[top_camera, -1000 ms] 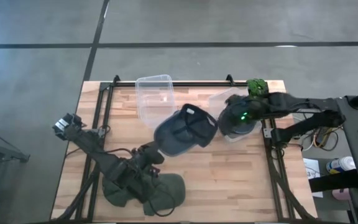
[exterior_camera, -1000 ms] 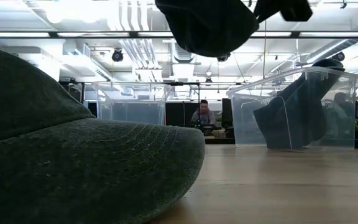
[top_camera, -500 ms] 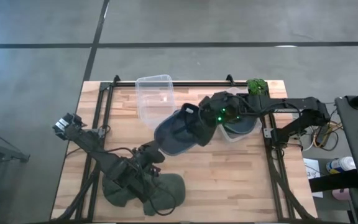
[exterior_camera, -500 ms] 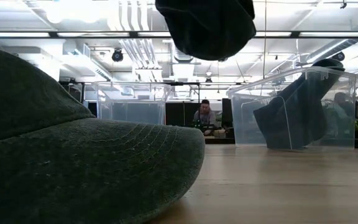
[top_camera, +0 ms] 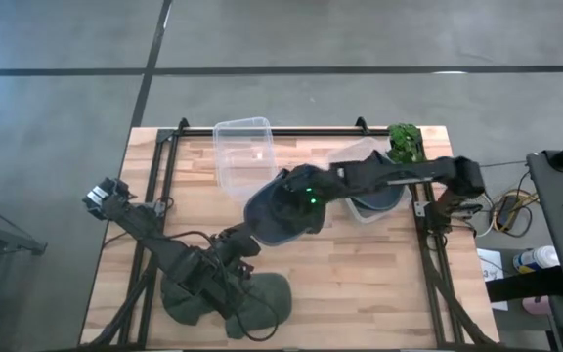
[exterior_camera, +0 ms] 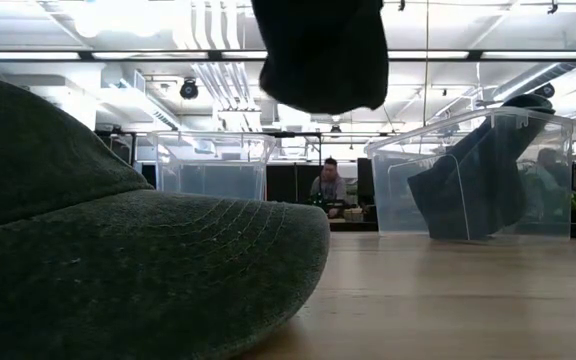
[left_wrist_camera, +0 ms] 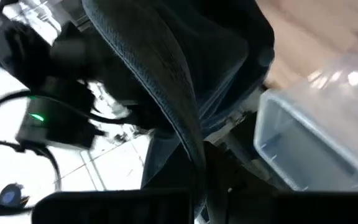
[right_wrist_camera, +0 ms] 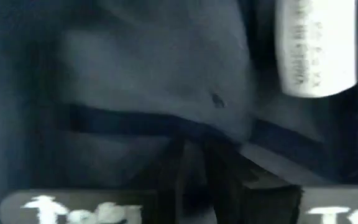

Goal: Pick & Place hat
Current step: Put the blue cap into the right transparent bin

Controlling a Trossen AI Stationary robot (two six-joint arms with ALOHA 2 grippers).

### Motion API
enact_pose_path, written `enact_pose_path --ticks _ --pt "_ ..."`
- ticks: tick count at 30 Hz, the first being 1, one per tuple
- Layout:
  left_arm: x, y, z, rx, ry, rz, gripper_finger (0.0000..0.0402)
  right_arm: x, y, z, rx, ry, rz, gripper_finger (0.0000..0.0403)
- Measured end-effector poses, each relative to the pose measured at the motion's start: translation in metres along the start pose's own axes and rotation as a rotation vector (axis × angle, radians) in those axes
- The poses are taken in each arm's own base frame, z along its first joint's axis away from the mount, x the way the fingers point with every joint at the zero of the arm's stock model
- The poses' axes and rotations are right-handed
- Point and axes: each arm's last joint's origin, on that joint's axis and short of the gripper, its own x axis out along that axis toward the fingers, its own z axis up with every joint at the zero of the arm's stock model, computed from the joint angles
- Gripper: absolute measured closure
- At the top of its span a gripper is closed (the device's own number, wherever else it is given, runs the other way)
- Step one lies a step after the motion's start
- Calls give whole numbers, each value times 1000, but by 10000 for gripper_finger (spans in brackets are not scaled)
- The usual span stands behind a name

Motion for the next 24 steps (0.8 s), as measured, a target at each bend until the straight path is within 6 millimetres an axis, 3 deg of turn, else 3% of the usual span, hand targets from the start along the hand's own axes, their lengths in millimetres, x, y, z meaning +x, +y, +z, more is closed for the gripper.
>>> enact_pose_path --ticks 3,7,9,11,15,18,22,24 --pt "-3 -1 1 0 -38 -29 390 10 -1 -1 -33 75 -26 345" --pt "-6 -5 3 -7 -94 -85 390 -7 -6 -2 -83 121 -235 344" --pt "-6 -6 3 -14 -115 -113 390 -20 -9 1 -109 111 -360 344" --pt "-5 -7 3 -18 -118 -122 390 -36 -7 7 -132 89 -380 344" --pt "-5 -10 3 0 -167 -199 390 -79 6 13 -132 27 -270 344" --pt "-6 -14 0 30 -170 -245 390 -99 8 11 -60 -5 -221 344" --pt "-4 -17 -8 26 -129 -286 390 -96 5 0 -48 18 -246 345" --pt "3 -9 -16 -192 27 -111 391 -90 2 -5 -35 28 -278 345"
